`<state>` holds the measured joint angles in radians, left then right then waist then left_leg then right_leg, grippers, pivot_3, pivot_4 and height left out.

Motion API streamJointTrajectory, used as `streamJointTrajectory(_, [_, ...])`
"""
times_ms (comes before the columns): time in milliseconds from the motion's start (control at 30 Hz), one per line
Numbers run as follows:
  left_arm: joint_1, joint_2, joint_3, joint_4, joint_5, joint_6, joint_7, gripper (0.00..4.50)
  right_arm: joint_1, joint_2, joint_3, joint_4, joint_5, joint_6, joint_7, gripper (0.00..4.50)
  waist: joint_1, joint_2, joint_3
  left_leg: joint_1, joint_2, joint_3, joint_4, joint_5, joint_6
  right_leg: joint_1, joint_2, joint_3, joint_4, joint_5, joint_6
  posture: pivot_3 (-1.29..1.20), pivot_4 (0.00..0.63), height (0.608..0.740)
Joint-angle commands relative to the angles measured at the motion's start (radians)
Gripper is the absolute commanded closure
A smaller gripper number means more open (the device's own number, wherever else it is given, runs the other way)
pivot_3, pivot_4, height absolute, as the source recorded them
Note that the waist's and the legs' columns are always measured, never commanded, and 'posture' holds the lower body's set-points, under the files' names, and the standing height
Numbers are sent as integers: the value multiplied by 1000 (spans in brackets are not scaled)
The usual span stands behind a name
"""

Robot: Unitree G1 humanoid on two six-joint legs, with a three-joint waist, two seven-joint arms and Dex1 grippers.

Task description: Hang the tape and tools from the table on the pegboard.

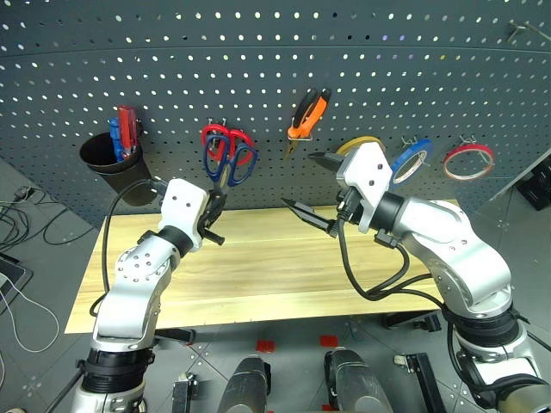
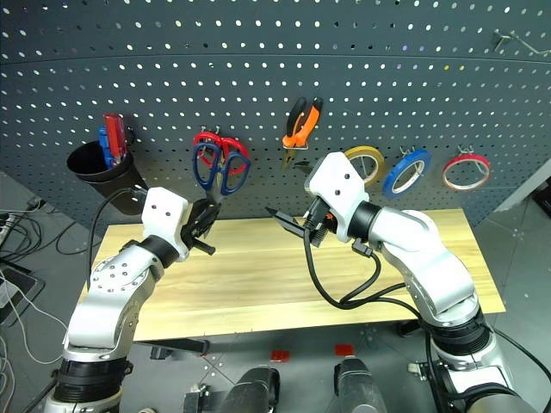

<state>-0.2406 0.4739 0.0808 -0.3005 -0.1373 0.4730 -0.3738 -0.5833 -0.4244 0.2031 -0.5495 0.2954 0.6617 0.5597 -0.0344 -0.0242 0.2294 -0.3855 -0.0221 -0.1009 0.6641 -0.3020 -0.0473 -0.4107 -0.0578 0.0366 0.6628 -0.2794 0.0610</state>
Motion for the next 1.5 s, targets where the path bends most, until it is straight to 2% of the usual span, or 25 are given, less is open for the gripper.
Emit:
streamJointTrajectory(33, [-4, -13, 4, -24, -5, -7, 5, 3203, -22, 3, -2, -28, -6, -18, -1, 0, 0, 0, 0, 0, 0, 0, 0, 0, 0, 0, 0, 0, 0, 0, 0, -33, 228, 740])
streamJointTrajectory(167, [76, -19, 32, -72, -8, 31, 20, 2067, 0, -2, 13, -42, 5, 12, 5, 0, -5, 0, 0, 0, 1, 0, 0, 0, 0, 0, 0, 0, 0, 0, 0, -29, 236, 740])
streamJointTrajectory(300, [201, 16, 102, -110, -39, 88, -5, 839, 17, 39, 33, -78, 81, 181, -19, 0, -15, 0, 13, 1, 2, 1, -1, -1, 2, 0, 0, 1, 0, 0, 0, -13, 286, 740])
streamJointTrajectory(333, [222, 27, 126, -113, -48, 106, -10, 839, 17, 54, 33, -93, 107, 238, -30, 0, -17, 0, 19, 1, 2, 0, 0, -1, 2, 0, 0, 1, 1, 0, 0, -12, 311, 740])
streamJointTrajectory(500, [314, 69, 292, -43, -117, 194, -30, 839, 24, 201, 64, -126, 191, 510, -141, 0, -20, 2, 56, 1, 4, -2, -1, -1, 2, -1, 1, 0, 3, 1, -3, 5, 358, 740])
streamJointTrajectory(733, [319, 145, 414, 86, -201, 250, -106, 839, -9, 334, 97, -103, 221, 679, -225, 0, -16, 1, 82, -12, 3, -3, 1, 0, 1, -13, 0, -2, 5, 1, -3, 47, 384, 740])
streamJointTrajectory(900, [288, 206, 428, 266, -196, 176, -164, 839, -64, 371, 119, -56, 208, 687, -240, 0, -15, 2, 96, -12, 2, -2, 1, 0, 1, -16, 0, -1, 8, 1, -3, 51, 399, 740])
streamJointTrajectory(1067, [180, 266, 405, 482, -217, 182, -236, 839, -119, 417, 126, -19, 208, 684, -256, 0, -17, 1, 120, -16, 3, -1, 1, 2, -2, -26, 1, 0, 17, 1, -4, 30, 440, 740])
streamJointTrajectory(1233, [86, 303, 365, 660, -180, 119, -279, 839, -129, 443, 136, -14, 210, 691, -272, 0, -19, -1, 137, -18, 4, 2, 0, 3, -3, -30, 1, 1, 18, 1, -4, 22, 449, 740])
streamJointTrajectory(1500, [-97, 321, 298, 996, -103, -9, -249, 839, -133, 460, 124, -18, 220, 716, -282, 0, -23, -6, 155, -22, 5, 6, 1, 3, -3, -37, 2, 0, 19, 1, -4, 3, 466, 740])
